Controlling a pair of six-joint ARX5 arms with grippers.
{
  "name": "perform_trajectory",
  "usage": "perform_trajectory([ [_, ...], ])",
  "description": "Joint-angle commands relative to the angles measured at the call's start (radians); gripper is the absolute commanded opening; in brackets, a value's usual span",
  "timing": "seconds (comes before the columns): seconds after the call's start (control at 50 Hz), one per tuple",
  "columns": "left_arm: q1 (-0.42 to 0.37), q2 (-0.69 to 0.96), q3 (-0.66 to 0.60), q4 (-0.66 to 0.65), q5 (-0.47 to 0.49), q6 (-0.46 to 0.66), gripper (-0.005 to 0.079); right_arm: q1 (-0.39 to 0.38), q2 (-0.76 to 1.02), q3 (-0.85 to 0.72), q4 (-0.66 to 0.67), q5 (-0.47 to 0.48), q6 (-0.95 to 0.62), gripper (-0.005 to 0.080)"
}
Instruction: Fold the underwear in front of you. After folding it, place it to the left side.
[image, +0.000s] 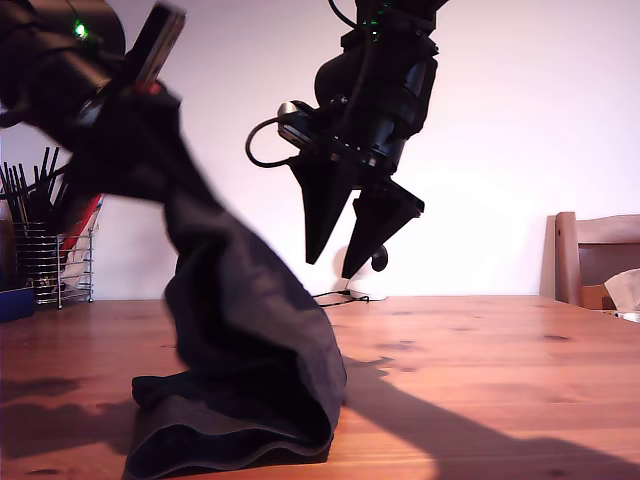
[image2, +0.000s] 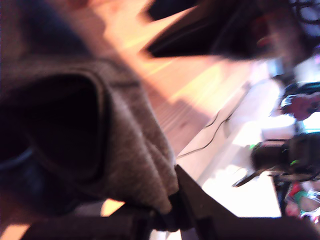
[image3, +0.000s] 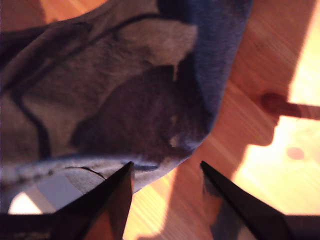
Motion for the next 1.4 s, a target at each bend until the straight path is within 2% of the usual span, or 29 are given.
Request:
perform_trajectory([
  [0.0, -0.026, 0.024, 0.002, 0.013, -0.009, -0.013, -0.0024, -0.004, -0.008, -0.010, 0.000, -0.007, -0.005, 0.0376],
  [0.08, -0.035, 0.047, 0.001, 0.050, -0.017, -0.039, -0.0024, -0.008, -0.008, -0.010, 0.001, -0.007, -0.005, 0.0376],
  [0.22, -0.070, 0.063, 0.001, 0.206, 0.093, -0.172, -0.0024, -0.010, -0.008, -0.010, 0.005, -0.007, -0.010, 0.0376],
  [0.3, -0.080, 0.063, 0.001, 0.244, 0.112, -0.208, -0.0024, -0.017, -0.008, -0.010, 0.003, -0.006, -0.010, 0.0376],
  [0.48, -0.112, 0.095, 0.001, 0.304, 0.097, -0.219, -0.0024, -0.050, -0.010, -0.010, -0.011, -0.006, -0.010, 0.0376],
  [0.64, -0.180, 0.166, 0.001, 0.420, 0.098, -0.267, -0.0024, -0.076, -0.013, -0.010, -0.011, -0.007, -0.009, 0.0376],
  [0.7, -0.199, 0.187, 0.001, 0.425, 0.101, -0.269, -0.0024, -0.082, -0.013, -0.010, -0.011, -0.007, -0.009, 0.0376],
  [0.86, -0.190, 0.187, -0.003, 0.437, 0.109, -0.253, -0.0024, -0.082, -0.013, -0.010, -0.011, -0.007, -0.008, 0.0376],
  [1.02, -0.116, 0.171, -0.003, 0.320, 0.124, -0.179, -0.0024, -0.077, -0.013, -0.010, -0.007, -0.008, -0.009, 0.0376],
  [1.08, -0.100, 0.171, -0.005, 0.253, 0.122, -0.083, -0.0024, -0.074, -0.013, -0.010, -0.006, -0.008, -0.009, 0.0376],
  [1.2, -0.096, 0.172, -0.023, 0.150, 0.085, 0.055, -0.0024, -0.074, -0.013, -0.010, 0.000, -0.007, -0.009, 0.0376],
  [1.38, -0.096, 0.173, -0.082, 0.020, 0.053, 0.148, -0.0024, -0.074, -0.013, -0.010, 0.010, -0.007, -0.008, 0.0376],
])
